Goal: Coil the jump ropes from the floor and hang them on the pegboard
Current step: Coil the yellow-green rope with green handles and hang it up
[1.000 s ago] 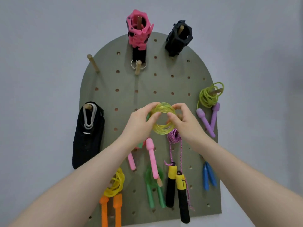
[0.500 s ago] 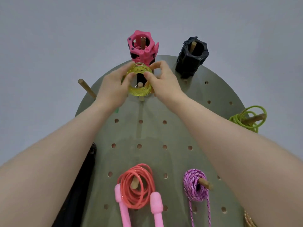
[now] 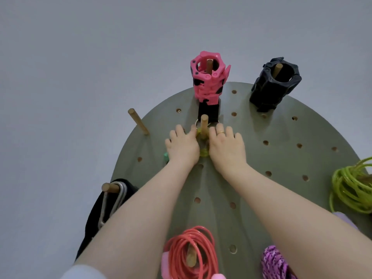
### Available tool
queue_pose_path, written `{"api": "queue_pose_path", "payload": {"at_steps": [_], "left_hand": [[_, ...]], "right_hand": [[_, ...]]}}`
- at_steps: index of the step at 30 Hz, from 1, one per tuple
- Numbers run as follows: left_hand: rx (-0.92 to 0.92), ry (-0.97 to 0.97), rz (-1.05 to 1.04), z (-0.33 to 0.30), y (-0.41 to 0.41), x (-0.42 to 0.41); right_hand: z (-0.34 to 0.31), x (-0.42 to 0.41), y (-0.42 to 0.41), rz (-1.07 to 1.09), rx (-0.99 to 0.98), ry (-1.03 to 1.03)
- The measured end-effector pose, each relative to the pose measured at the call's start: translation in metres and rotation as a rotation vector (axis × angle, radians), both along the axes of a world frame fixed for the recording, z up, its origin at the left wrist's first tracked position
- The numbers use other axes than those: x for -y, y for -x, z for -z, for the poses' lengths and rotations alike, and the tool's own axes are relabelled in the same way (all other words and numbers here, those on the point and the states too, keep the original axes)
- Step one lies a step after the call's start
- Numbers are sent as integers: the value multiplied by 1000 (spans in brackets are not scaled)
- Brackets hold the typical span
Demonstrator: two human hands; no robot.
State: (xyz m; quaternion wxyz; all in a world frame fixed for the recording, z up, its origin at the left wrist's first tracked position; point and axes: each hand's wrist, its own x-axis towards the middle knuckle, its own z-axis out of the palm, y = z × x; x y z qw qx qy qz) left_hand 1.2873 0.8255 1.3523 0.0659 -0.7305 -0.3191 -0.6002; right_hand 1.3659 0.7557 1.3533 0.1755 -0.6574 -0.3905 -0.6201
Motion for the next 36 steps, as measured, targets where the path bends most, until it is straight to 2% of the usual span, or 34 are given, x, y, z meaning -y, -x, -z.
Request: {"api": "queue_pose_path", "payload": {"at_steps": [4,7,12,15,18,21,28,32,36], "left_hand": [[-121,52,145,16,4,0],[-132,64,221,31,18,6],[-140,-3,252,68,57,31],[-105,-98,359,104,84,52],[-95,-103,485,152,110,72],[-171,-59,533,202,138,91],[-531,76,498,305,215,139],[-568,274,496,378,261,180],[-759,569,458,471,307,231]], "right_hand": [[8,-2,10,-400,-380,96],[31,11,27,-659,-533,20],[75,53,53,-530,-484,-66],[109,85,69,-446,-467,-86],[156,118,87,-435,-492,-17],[204,145,108,-430,-569,126],[306,198,166,-429,-649,489],[382,247,216,-407,-800,696],[468,318,268,-350,-974,960]]}}
